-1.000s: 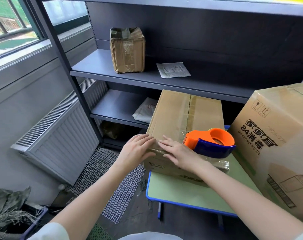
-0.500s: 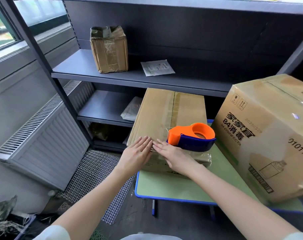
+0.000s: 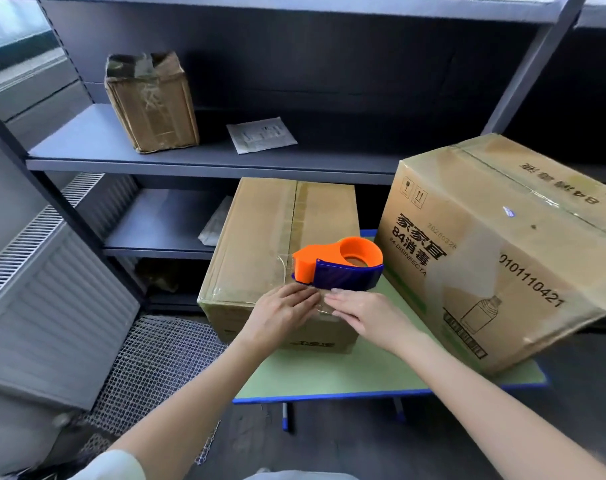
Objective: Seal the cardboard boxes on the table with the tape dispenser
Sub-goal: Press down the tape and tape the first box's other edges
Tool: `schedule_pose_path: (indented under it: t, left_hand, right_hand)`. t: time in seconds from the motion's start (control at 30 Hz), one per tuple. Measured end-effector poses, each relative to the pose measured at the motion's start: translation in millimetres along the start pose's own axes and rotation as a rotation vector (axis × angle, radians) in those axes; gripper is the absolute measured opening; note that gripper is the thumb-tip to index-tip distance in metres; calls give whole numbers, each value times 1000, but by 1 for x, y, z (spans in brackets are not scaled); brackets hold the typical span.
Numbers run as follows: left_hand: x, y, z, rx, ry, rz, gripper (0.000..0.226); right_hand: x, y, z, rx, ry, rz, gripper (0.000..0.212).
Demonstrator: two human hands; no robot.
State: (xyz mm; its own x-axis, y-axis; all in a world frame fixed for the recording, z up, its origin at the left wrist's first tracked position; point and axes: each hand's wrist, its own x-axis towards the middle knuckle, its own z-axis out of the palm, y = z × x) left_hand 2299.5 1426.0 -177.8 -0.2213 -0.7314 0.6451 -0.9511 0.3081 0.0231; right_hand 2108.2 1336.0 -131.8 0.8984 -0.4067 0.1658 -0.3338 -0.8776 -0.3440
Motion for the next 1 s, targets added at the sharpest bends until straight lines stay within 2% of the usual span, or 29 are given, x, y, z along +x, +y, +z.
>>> schedule_pose_path:
  t: [0.17, 0.37, 0.57, 0.7, 0.8, 0.87, 0.93, 1.0]
  left_hand:
    - [-9, -6, 5, -78, -119, -2, 41]
    - [-8, 7, 1, -37, -99, -43, 40]
    - [12, 35, 13, -26, -32, -21, 32]
    - [5, 37, 21, 42, -45, -3, 36]
    - [7, 42, 24, 63, -32, -32, 34]
    - [12, 45, 23, 43, -31, -68, 34]
    - [17, 52, 23, 34, -33, -43, 36]
    - [24, 61, 23, 12, -42, 0, 36]
  right_hand:
    - [0, 5, 6, -11, -29, -54, 38]
    - [-2, 2, 9, -59, 35, -113, 41]
    - [-16, 15, 1, -72, 37, -66, 41]
    - [-16, 10, -1, -59, -2, -34, 41]
    - [-19, 14, -5, 33, -29, -2, 41]
    - [-27, 17, -11, 68, 67, 60, 34]
    - [-36, 19, -18, -16, 186, 115, 25]
    - [-42, 20, -25, -117, 149, 212, 22]
